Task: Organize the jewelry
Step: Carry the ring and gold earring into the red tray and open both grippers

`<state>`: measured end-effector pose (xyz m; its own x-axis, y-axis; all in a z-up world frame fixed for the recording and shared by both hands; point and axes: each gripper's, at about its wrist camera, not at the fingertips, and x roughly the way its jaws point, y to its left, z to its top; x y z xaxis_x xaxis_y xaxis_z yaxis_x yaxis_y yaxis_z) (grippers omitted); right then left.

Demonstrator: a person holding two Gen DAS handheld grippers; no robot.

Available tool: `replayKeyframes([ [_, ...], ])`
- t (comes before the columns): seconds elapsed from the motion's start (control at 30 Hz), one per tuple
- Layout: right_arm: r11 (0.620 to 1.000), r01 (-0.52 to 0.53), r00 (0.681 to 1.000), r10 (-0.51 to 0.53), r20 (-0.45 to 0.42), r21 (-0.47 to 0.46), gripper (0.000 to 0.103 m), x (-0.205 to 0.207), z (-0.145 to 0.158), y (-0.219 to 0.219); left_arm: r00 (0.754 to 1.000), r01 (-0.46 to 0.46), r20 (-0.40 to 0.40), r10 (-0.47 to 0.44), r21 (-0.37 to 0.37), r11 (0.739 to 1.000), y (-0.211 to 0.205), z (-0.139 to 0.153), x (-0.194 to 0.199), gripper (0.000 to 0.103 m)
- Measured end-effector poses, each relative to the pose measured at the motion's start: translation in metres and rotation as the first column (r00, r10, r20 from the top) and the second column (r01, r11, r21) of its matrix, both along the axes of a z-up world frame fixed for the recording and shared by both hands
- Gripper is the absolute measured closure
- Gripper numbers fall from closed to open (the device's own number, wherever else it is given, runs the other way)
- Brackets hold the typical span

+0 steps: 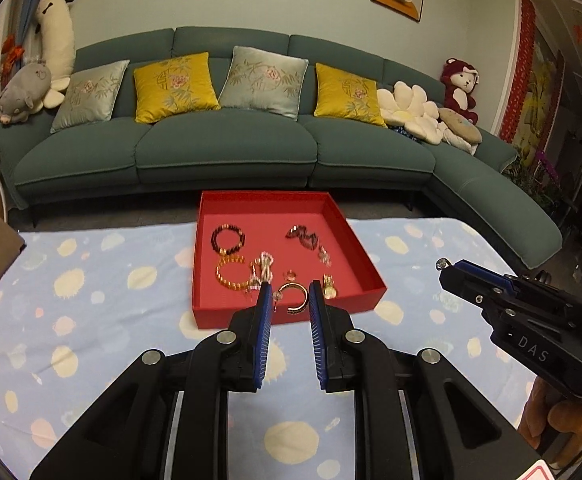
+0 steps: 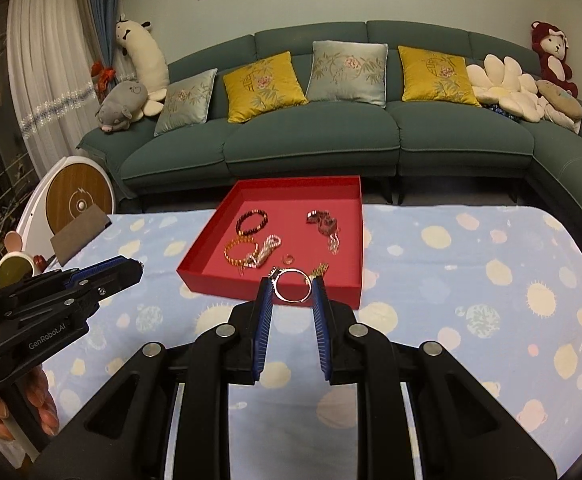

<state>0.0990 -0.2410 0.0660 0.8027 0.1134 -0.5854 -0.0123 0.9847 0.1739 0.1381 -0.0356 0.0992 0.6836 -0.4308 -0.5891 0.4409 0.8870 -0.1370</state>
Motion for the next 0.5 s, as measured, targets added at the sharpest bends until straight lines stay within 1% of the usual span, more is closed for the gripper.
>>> replayKeyframes([
  [0.1, 1.0, 0.012, 0.999, -0.012, 0.04, 0.01, 0.083, 0.014, 0.016, -0.006, 0.999, 0.003, 0.048, -0.003, 0.015, 1.0, -0.005, 0.015, 0.016, 0.087],
  [0.2, 0.999, 0.029, 0.998, -0.03, 0.05, 0.035, 0.083, 0.037, 0.024, -0.014, 0.999, -0.005, 0.045, 0.005, 0.011, 1.0, -0.01, 0.015, 0.041, 0.087],
  [0.3, 0.998, 0.045, 0.998, -0.046, 0.038, 0.043, 0.083, 0.065, 0.022, -0.02, 1.0, -0.006, 0.013, 0.006, 0.016, 1.0, -0.015, 0.004, 0.069, 0.087],
  [0.37, 0.997, 0.046, 0.999, -0.047, 0.018, 0.058, 0.083, 0.085, 0.016, -0.022, 1.0, -0.015, 0.006, 0.015, 0.057, 0.998, -0.021, -0.007, 0.086, 0.087],
  [0.43, 0.996, 0.048, 0.999, -0.048, -0.011, 0.078, 0.083, 0.105, 0.004, -0.023, 1.0, -0.021, -0.006, 0.022, 0.084, 0.996, -0.024, -0.019, 0.098, 0.087],
  [0.5, 0.996, 0.046, 0.998, -0.042, -0.044, 0.076, 0.083, 0.122, -0.009, -0.019, 0.999, -0.03, -0.036, 0.033, 0.076, 0.997, -0.025, -0.031, 0.113, 0.087],
])
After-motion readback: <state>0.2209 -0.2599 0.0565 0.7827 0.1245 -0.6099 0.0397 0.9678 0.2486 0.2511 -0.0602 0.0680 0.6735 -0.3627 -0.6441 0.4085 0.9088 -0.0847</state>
